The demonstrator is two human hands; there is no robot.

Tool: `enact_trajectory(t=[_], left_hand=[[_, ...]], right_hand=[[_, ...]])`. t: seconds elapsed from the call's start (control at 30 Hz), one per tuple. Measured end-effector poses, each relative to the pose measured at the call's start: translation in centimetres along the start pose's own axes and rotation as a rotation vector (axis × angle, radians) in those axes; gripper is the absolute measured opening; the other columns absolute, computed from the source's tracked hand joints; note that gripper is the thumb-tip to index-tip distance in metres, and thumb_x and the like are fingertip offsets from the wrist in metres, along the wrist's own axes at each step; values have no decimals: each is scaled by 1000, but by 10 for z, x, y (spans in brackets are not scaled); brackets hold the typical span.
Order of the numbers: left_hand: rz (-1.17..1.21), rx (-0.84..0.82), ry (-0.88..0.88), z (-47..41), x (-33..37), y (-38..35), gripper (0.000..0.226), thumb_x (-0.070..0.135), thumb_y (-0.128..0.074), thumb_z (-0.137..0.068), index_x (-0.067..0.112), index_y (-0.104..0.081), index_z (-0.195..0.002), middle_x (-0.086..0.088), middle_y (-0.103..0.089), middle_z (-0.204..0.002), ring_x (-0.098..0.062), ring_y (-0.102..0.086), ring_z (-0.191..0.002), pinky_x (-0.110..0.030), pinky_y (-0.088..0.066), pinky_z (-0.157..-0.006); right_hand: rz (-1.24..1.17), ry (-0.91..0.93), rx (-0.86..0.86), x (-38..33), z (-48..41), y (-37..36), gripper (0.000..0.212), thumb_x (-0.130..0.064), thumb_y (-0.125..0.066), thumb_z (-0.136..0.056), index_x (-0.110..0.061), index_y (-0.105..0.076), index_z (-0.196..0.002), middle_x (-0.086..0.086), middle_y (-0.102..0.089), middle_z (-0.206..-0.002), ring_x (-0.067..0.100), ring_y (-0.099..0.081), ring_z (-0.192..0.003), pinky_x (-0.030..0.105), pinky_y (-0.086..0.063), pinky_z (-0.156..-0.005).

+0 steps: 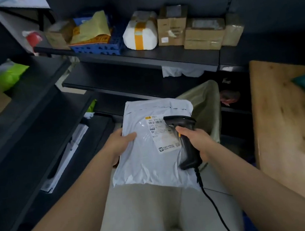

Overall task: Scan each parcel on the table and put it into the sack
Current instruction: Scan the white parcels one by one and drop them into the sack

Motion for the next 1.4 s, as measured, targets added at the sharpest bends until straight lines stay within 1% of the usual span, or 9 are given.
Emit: enact_trajectory(t=[0.1, 0.33, 0.47, 0.6, 0.7, 0.8, 0.93, 1.13, 1.4], left_hand=[[-69, -93, 30, -55, 2, -20, 29, 24, -64, -91, 16, -59, -118, 0, -65, -101, -13, -64, -81, -26, -49, -63], [-220, -267, 129, -177, -25, -55, 50, 48, -65, -83, 22, -59, -125, -7, -51, -135, -23, -60, -109, -32, -49, -93], [-422, -361, 128, -236, -44, -76, 70, 68, -54, -67, 29, -61, -125, -12, -43, -142, -32, -50, -123, -43, -42, -106], [-467, -418, 158, -280, -68, -94, 77, 70, -58, -69, 29, -55, -134, -9, -16, -157, -32, -31, -139, -48, -30, -114], [-366, -455, 236, -308, -91, -107, 72, 64, -63, -72, 27, -56, -133, -7, -35, -151, -26, -39, -133, -42, -32, -111], [-199, -473, 301, -326, -112, -123, 51, 48, -63, -87, 20, -59, -129, -3, -57, -131, -15, -54, -105, -31, -36, -93], [-42, -428, 329, -340, -132, -136, 27, 39, -61, -91, 19, -69, -107, -6, -68, -113, -23, -63, -102, -42, -47, -100], [-204, -288, -29, -343, -110, -102, 28, 28, -69, -87, 14, -70, -112, 3, -68, -96, -19, -64, -100, -30, -50, -87], [-384, -321, -297, -326, -89, -79, 50, 7, -80, -74, 14, -64, -121, 4, -59, -119, -10, -56, -110, -25, -42, -100]], right_hand=[[-19, -50, 79, 1, -34, 8, 34, -39, -74, -82, -9, -68, -96, 10, -73, -86, 25, -70, -75, 30, -53, -60], [-52, -137, 265, 17, -102, 24, 31, -39, -76, -80, -11, -67, -91, 8, -74, -79, 25, -72, -68, 28, -55, -51], [-65, -216, 378, 38, -134, 30, 30, -39, -77, -79, -14, -64, -87, 12, -70, -90, 30, -68, -79, 31, -54, -57], [-88, -277, 456, 63, -161, 37, 29, -36, -79, -78, -14, -61, -86, 13, -68, -94, 31, -65, -84, 36, -53, -68], [-81, -289, 490, 77, -182, 43, 30, -36, -78, -79, -12, -63, -89, 13, -68, -95, 33, -66, -87, 39, -54, -75], [-79, -281, 499, 89, -201, 47, 28, -35, -77, -80, -12, -66, -91, 12, -70, -91, 30, -67, -83, 35, -54, -70], [-111, -266, 509, 103, -220, 50, 29, -33, -77, -81, -10, -67, -97, 10, -71, -92, 27, -68, -83, 33, -54, -69], [-177, -274, 544, 110, -243, 44, 41, -32, -75, -82, -7, -64, -113, 12, -68, -102, 26, -64, -85, 31, -52, -66], [-291, -267, 605, 118, -278, 44, 46, -27, -76, -82, -4, -60, -117, 6, -63, -87, 22, -60, -74, 34, -50, -72]])
Point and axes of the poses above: each hand's wrist, its own z-axis away from the middle knuckle, its own y-axis out of the back of the hand, x = y × z, the point moved 9 cm from there along -z, towards the middle knuckle
